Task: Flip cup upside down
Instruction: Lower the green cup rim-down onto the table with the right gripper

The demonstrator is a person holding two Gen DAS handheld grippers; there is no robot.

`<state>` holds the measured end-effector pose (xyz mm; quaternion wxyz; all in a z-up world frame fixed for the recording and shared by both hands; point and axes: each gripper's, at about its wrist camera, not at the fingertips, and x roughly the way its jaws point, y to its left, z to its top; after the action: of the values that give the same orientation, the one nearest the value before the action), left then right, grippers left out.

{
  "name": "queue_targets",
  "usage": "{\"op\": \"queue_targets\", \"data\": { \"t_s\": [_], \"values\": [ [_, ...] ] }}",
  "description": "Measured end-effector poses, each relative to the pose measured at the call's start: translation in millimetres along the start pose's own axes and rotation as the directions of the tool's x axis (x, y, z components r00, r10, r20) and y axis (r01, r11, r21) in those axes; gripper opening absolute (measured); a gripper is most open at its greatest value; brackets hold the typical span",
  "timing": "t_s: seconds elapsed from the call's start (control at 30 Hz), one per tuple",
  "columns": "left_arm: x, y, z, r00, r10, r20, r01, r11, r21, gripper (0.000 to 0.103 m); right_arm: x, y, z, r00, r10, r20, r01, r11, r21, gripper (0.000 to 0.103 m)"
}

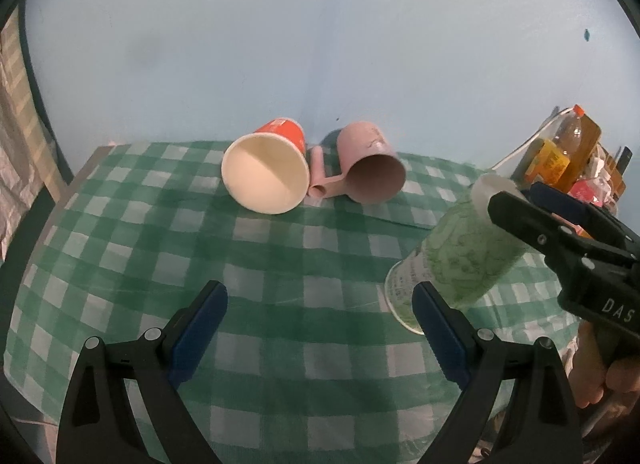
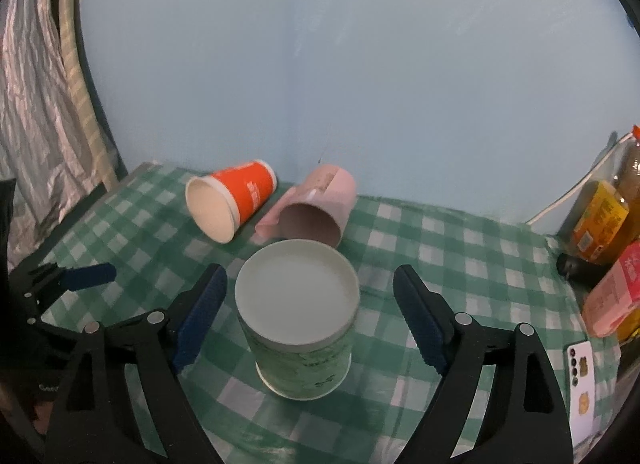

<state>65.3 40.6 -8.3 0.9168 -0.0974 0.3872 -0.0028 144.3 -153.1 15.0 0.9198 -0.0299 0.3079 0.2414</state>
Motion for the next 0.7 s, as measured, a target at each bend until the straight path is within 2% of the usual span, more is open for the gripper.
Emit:
{"op": "queue_targets", "data": {
  "t_s": [0.37, 0.47, 0.5, 0.53, 0.7],
  "values": [
    [-30, -10, -3, 0.993, 0.004, 0.115, -0.006, 1.0, 0.021, 0.095, -50, -5, -12, 0.988, -0.033, 0.148, 0.03, 0.999, 0.022, 0.087],
    [-40, -11, -7, 0.986, 0.016, 0.168, -0.018, 1.0, 0.015, 0.096, -59, -7, -17, 0.983, -0.055, 0.176, 0.047, 0.998, 0.048, 0.087],
    [-42, -11, -9, 0.983, 0.02, 0.183, -0.024, 0.999, 0.021, 0.102, -62, -9, -19, 0.982, -0.062, 0.181, 0.052, 0.997, 0.056, 0.087],
    [-45, -12, -12, 0.979, 0.018, 0.204, -0.024, 0.999, 0.028, 0.103, -63, -9, -20, 0.981, -0.066, 0.183, 0.056, 0.996, 0.064, 0.087],
    [-57, -22, -20, 0.96, 0.015, 0.28, -0.042, 0.995, 0.093, 0.103, -69, -15, -31, 0.976, -0.094, 0.197, 0.073, 0.991, 0.112, 0.091]
  ]
}}
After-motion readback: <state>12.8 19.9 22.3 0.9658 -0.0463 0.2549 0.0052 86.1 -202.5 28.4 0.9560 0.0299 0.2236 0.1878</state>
